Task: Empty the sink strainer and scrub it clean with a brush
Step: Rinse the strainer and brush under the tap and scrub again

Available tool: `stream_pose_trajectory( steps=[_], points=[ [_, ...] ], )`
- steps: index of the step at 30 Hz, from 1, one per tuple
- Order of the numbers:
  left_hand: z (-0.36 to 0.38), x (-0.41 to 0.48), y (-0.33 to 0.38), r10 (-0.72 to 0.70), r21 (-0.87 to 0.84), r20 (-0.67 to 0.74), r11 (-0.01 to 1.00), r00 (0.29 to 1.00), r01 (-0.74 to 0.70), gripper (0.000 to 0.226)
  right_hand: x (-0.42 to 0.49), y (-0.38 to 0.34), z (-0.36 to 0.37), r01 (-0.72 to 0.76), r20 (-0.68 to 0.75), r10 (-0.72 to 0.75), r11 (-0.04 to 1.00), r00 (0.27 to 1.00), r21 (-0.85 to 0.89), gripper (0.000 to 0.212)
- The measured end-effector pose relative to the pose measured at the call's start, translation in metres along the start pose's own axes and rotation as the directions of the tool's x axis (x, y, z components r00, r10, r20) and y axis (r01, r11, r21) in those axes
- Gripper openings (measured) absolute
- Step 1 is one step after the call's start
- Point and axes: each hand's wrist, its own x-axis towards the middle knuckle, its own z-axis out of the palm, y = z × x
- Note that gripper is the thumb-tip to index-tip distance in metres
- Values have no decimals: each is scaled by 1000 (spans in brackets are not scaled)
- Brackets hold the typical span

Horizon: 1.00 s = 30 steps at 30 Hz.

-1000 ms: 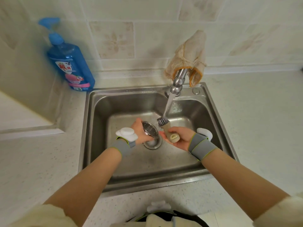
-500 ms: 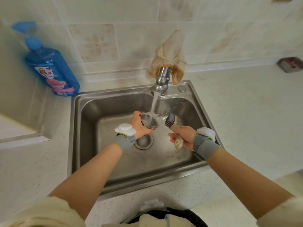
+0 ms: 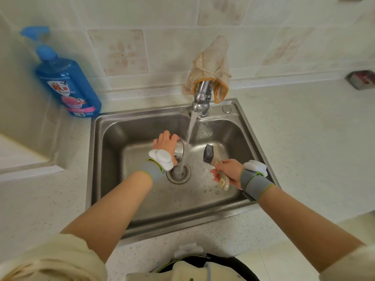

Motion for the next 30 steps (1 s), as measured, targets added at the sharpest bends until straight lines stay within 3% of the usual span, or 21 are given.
stream_pose_trajectory(
  steps=[3,6,9,13,23,30],
  points=[
    [0,0,-1,-17,-35,11,999,1000,17,71,0,3,-1,4,1,-4,1000,1000,-31,33],
    [3,-2,-4,-48,-215,44,975,998,56,76,0,4,-3,8,8,-7,999,1000,-53,33],
    [4,-6,-2,-104,-419,58,900,993,119,79,0,5,-6,5,15,-4,999,1000,-53,33],
    [2,-7,8,-119,-568,93,809,988,151,77,-1,4,-10,-3,21,4,999,1000,-45,34],
    [-9,-3,21,-124,-699,14,709,992,98,75,1,-10,-23,11,-29,-14,997,999,-73,35],
    [-13,-2,20,-127,-708,-42,704,991,60,74,10,-28,-25,34,-69,-50,974,996,-222,31]
  ],
)
